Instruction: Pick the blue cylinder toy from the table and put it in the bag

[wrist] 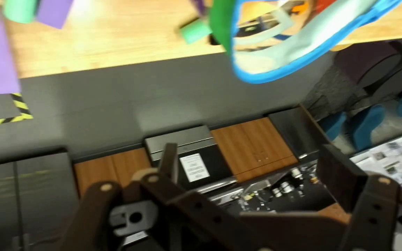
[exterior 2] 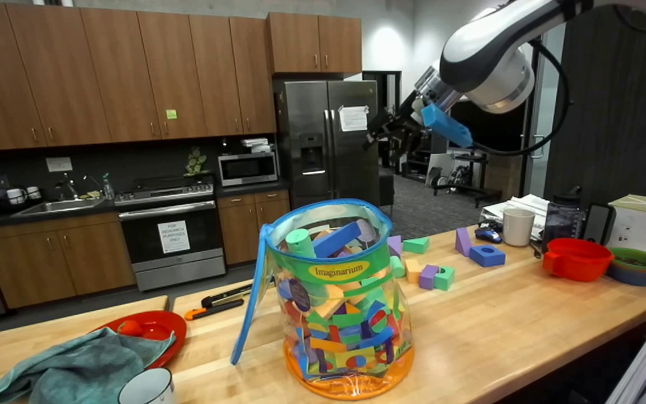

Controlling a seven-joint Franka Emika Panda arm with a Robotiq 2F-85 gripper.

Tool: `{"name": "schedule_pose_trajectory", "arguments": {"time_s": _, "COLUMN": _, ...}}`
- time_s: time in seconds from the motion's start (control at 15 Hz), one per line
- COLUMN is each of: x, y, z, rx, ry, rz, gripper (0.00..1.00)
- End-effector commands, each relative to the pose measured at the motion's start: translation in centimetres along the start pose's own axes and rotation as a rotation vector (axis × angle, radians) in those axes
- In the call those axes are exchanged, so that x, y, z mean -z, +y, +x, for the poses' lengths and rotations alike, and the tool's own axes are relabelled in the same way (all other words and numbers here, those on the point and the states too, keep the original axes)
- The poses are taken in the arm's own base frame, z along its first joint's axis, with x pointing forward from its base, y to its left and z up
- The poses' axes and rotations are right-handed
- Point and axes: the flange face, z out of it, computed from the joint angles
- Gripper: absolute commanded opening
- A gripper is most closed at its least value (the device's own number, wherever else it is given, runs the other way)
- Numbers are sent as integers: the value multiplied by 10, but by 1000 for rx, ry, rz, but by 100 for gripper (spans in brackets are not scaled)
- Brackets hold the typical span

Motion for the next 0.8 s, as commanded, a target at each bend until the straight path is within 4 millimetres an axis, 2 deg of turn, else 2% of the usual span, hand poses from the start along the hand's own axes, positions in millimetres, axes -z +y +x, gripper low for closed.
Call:
{"name": "schedule_pose_trajectory", "arguments": {"time_s": 0.0, "x": 27, "y": 58, "z": 13, "rx": -101, "ry": 2, "rz": -137, "gripper": 100}}
{"name": "schedule_pose_trajectory", "arguments": {"time_s": 0.13, "x": 32, "y": 95, "z": 13, "rx": -133, "ry": -42, "rz": -256, "gripper": 100}}
{"name": "schedule_pose_trajectory", "arguments": {"time_s": 0.27, "x": 30, "y": 126, "z": 6, "rx": -158, "ry": -116, "rz": -356, "gripper": 100}}
{"name": "schedule_pose_trajectory", "arguments": {"time_s": 0.47, "x": 20, "y": 170, "z": -15, "rx": -202, "ry": -228, "rz": -496, "gripper": 100}}
{"name": "schedule_pose_trajectory", "arguments": {"time_s": 0.73, "x": 5, "y": 217, "z": -48, "rx": -245, "ry": -377, "rz": -607, "gripper": 100}}
